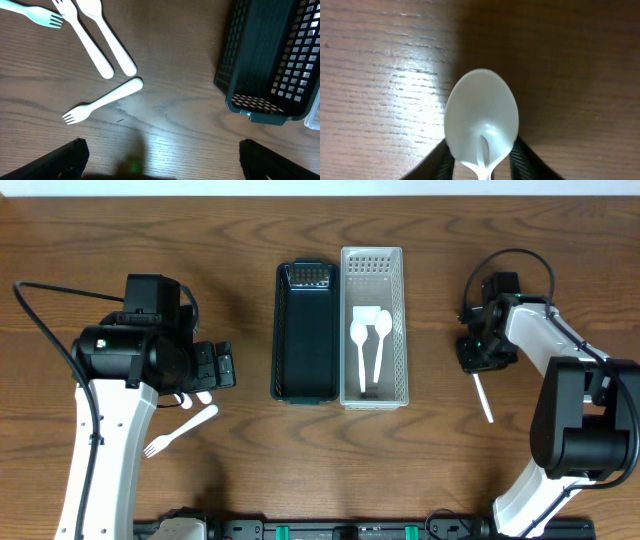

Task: Pack container
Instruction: 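Move the right gripper to a spoon and grasp it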

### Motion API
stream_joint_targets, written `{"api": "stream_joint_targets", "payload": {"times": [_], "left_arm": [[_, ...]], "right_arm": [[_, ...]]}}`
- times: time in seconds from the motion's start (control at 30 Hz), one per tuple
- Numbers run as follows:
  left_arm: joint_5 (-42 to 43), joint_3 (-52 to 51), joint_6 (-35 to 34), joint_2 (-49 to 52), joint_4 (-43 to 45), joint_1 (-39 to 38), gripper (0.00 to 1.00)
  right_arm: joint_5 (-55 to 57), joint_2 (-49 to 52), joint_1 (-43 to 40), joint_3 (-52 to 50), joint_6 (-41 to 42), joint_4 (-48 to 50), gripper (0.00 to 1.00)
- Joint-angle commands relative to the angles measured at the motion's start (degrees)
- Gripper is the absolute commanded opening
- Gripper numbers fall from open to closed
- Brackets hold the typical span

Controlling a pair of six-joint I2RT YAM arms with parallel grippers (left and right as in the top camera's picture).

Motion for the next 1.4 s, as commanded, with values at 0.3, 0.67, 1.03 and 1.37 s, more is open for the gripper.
{"api": "stream_joint_targets", "payload": {"times": [0.3, 0.67, 1.03, 1.37], "left_arm": [[0.55, 0.87, 0.48, -0.11, -0.15, 0.22, 0.98], [0.55, 0.87, 0.48, -0.11, -0.15, 0.22, 0.98], [0.52, 0.87, 0.50, -0.11, -0.15, 0.22, 0.98], [0.52, 0.87, 0.52, -0.11, -0.15, 0.24, 0.98]], "right_arm": [[-0.94, 3.26, 0.50, -1.51, 1.18, -0.35, 0.25], [-0.92, 3.26, 0.50, -1.51, 1.16, -0.52, 0.30], [-0.55, 3.26, 0.39, -1.51, 2.21, -1.97, 0.39], [0.63, 3.26, 0.39, -1.57, 4.81, -5.53, 0.56]]}}
